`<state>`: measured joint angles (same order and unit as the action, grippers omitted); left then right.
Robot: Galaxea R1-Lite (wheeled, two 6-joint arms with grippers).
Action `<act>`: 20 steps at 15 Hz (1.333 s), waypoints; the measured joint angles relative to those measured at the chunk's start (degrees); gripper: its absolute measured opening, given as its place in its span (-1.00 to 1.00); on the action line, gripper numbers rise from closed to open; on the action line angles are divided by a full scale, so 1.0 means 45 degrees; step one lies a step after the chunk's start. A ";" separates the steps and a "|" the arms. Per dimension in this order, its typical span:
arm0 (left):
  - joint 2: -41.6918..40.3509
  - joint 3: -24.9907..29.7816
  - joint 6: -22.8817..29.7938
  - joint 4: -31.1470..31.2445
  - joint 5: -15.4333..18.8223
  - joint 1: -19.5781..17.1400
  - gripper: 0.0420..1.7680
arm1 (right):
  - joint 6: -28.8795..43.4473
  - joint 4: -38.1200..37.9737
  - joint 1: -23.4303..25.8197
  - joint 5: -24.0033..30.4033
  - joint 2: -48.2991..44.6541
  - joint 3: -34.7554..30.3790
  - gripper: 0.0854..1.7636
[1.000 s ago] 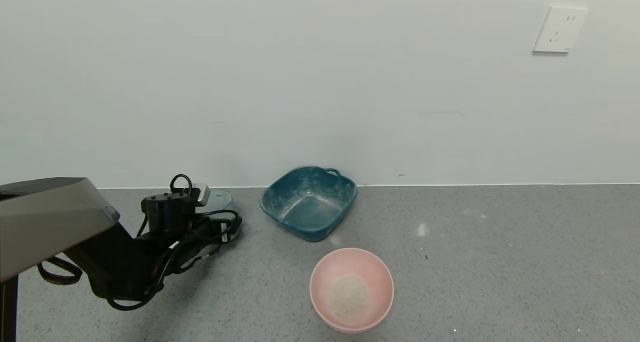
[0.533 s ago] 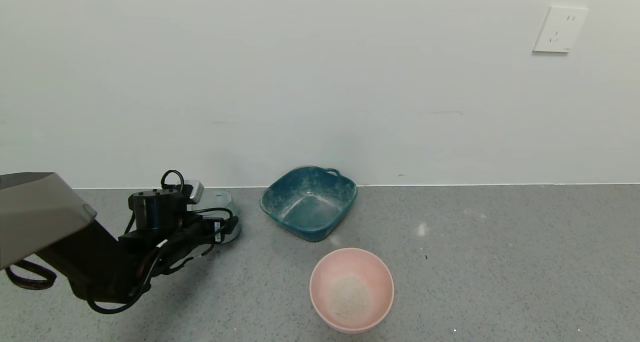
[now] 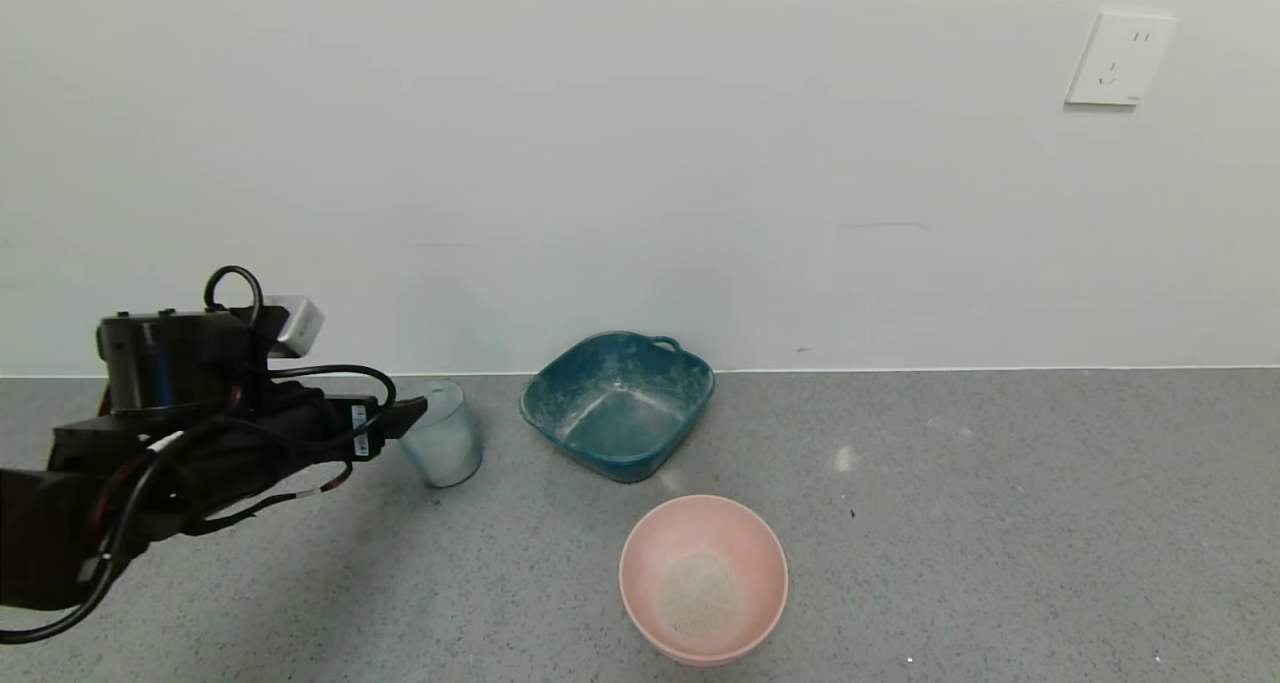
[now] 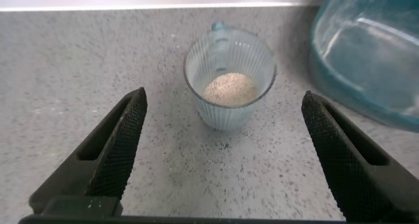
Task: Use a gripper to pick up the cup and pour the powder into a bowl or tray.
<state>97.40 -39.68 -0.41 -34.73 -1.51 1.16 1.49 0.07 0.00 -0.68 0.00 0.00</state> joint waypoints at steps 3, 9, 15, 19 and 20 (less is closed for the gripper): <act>-0.2351 0.0073 0.0014 0.1373 0.0073 -0.0024 0.92 | 0.0000 0.0000 0.0000 0.0000 0.0000 0.0000 0.94; -0.7577 0.1059 0.0092 0.4012 0.0116 -0.0057 0.93 | 0.0000 0.0000 0.0000 -0.0005 0.0000 0.0000 0.94; -1.2873 0.2118 0.0062 0.6968 0.0111 0.0041 0.93 | 0.0000 0.0000 0.0000 -0.0005 0.0000 0.0000 0.94; -1.6316 0.2406 -0.0016 0.9603 0.0019 0.0049 0.94 | 0.0000 0.0000 0.0000 0.0000 0.0000 0.0000 0.94; -1.7045 0.2392 -0.0035 1.0118 -0.0030 0.0049 0.94 | 0.0000 0.0000 0.0000 -0.0005 0.0000 0.0000 0.94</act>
<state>20.70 -28.92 -0.57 10.80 -1.65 1.38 1.49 0.07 0.00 -0.71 0.00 0.00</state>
